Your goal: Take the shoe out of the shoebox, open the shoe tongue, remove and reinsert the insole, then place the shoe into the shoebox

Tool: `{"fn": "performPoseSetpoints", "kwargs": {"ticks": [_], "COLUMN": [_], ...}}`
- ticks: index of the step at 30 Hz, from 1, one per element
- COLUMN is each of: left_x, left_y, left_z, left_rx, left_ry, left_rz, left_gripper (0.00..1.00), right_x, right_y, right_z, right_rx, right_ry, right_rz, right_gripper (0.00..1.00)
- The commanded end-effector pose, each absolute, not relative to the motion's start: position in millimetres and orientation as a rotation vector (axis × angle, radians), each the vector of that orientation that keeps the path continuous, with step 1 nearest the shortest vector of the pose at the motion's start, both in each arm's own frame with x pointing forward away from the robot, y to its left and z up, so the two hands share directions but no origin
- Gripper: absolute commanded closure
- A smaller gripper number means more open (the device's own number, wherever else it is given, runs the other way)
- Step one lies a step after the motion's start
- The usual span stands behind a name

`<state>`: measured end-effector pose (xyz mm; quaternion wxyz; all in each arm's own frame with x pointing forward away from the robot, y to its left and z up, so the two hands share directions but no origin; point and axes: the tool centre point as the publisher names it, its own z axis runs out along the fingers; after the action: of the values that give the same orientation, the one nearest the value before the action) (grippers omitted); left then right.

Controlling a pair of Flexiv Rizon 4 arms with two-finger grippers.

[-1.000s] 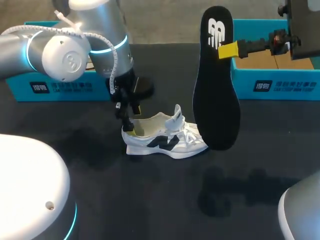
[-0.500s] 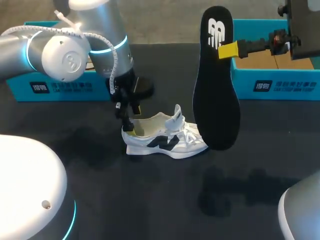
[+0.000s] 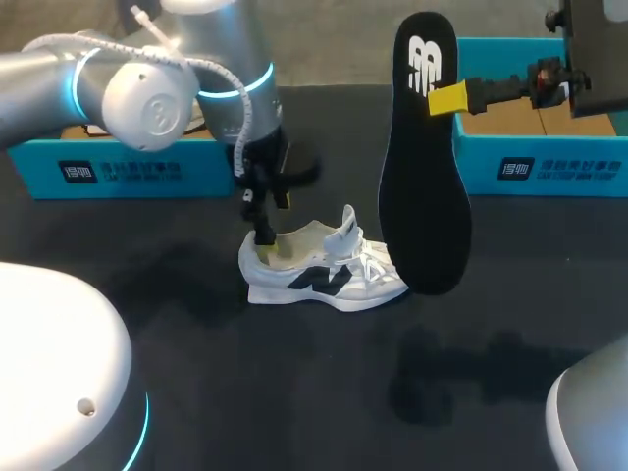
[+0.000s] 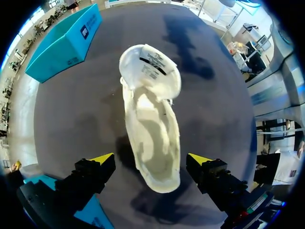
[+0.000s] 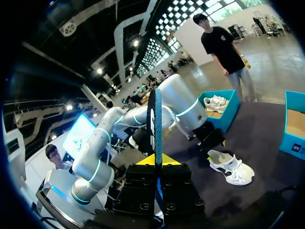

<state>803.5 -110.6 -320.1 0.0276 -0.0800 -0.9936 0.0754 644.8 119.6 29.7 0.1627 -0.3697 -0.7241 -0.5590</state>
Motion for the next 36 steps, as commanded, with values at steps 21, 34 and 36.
{"fn": "performPoseSetpoints", "kwargs": {"ticks": [21, 34, 36], "left_x": [843, 838, 836], "left_y": [-172, -175, -174], "left_z": [-363, -385, -386], "left_rx": [-0.271, -0.264, -0.267], "left_ry": [-3.069, -3.031, -3.031], "left_rz": [0.158, 0.181, 0.186], "left_gripper": [0.0, 0.49, 0.78], "right_x": [648, 648, 648], "right_y": [123, 123, 123], "right_z": [30, 30, 30], "right_rx": [-1.055, -1.055, -1.055], "right_ry": [-2.067, -2.067, -2.067], "right_rz": [-1.589, -1.589, -1.589], "right_gripper": [1.0, 1.0, 1.0]}}
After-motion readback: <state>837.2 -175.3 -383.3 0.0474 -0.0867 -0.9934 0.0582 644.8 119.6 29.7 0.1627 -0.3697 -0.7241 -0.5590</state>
